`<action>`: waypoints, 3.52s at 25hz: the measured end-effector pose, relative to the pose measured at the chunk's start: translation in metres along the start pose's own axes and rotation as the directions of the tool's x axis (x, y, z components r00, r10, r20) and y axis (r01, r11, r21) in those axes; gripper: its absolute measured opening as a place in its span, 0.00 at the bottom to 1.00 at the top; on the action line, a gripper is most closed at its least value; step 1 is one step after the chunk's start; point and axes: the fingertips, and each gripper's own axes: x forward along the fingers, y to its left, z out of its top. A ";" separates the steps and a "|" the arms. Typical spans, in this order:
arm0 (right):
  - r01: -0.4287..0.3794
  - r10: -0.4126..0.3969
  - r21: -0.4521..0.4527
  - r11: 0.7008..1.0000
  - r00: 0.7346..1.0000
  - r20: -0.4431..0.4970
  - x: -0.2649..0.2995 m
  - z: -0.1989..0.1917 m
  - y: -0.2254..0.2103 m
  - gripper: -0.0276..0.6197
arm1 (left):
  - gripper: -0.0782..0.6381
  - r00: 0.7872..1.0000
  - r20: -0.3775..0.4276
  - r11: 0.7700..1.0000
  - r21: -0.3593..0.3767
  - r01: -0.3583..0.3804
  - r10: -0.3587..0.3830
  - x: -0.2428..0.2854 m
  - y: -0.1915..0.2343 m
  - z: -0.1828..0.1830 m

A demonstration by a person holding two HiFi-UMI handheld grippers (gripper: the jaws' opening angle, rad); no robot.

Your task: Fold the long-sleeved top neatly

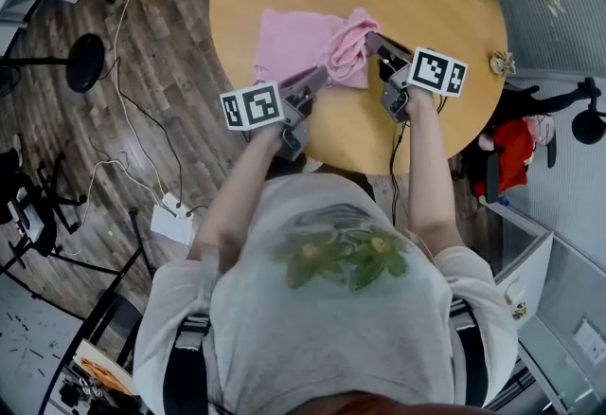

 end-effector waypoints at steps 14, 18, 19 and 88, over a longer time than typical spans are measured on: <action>-0.069 0.036 -0.232 0.970 0.989 -0.144 0.110 -0.027 0.067 0.30 | 0.30 0.922 0.027 0.906 0.175 -0.386 0.387 -0.105 0.113 0.006; 0.041 -0.122 -0.392 0.919 0.975 -0.186 0.099 -0.039 0.035 0.30 | 0.30 0.918 -0.057 0.832 0.447 -0.328 0.393 -0.081 0.094 0.010; 0.042 -0.160 -0.481 0.876 0.965 -0.206 0.100 -0.041 0.033 0.30 | 0.30 0.909 -0.106 0.799 0.525 -0.293 0.403 -0.071 0.091 0.003; -0.185 -0.158 -0.764 0.618 0.923 -0.352 0.188 0.006 0.064 0.34 | 0.29 0.865 -0.079 0.859 0.196 -0.474 0.495 -0.123 0.145 0.015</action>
